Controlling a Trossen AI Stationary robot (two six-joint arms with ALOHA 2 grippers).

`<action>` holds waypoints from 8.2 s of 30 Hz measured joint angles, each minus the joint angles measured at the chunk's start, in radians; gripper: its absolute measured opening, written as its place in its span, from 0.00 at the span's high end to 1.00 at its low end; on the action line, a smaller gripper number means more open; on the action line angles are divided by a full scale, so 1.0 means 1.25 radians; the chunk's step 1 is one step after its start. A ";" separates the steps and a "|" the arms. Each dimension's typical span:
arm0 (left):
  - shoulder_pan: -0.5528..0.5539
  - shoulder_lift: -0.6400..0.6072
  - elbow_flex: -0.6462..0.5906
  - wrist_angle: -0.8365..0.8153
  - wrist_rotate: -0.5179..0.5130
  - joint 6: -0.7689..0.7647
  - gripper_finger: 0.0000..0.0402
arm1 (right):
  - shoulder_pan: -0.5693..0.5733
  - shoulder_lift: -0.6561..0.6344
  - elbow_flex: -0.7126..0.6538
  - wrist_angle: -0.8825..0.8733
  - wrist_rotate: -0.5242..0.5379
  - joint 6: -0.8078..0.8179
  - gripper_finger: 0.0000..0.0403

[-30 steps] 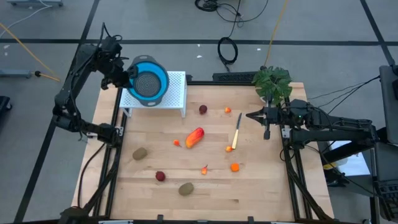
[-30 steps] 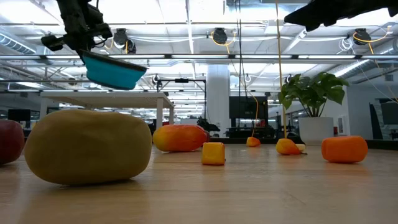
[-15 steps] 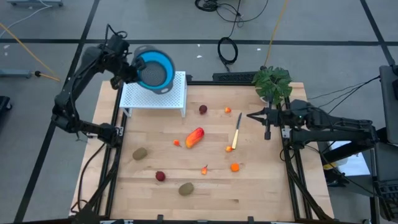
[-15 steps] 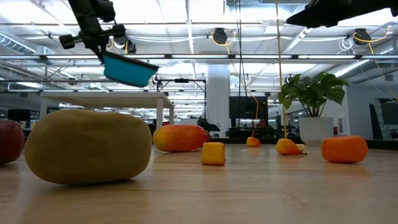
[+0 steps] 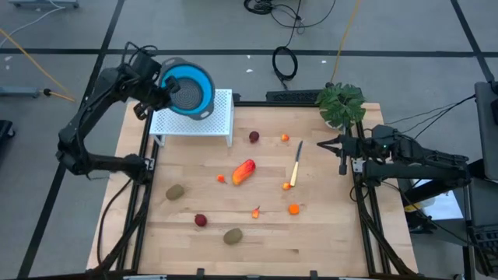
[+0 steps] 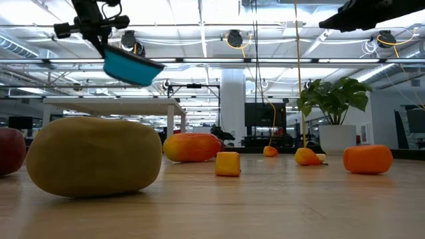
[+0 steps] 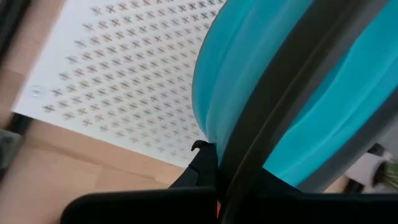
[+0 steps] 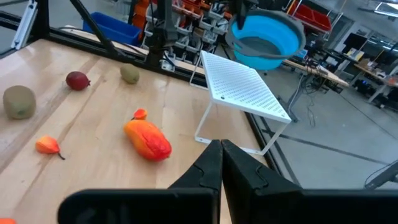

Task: Pick & Place Fruit
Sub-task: Put the blue blue strainer bowl on the shelf, then put the orange mango into the blue strainer bowl on the shelf

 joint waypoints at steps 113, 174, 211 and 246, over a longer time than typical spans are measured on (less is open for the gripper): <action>-0.314 -0.413 -0.512 0.282 -0.251 -0.648 0.56 | 0.000 -0.039 0.000 -0.032 -0.038 -0.013 1.00; -0.694 -0.427 -0.512 0.722 -0.071 0.272 0.80 | 0.000 0.091 0.000 0.174 0.029 0.089 1.00; -0.879 0.326 0.027 0.473 -0.260 0.455 1.00 | 0.004 -0.019 0.000 0.079 -0.025 0.145 1.00; -0.841 0.545 0.125 0.407 -0.208 0.175 0.90 | 0.004 -0.135 0.000 -0.015 -0.190 0.119 1.00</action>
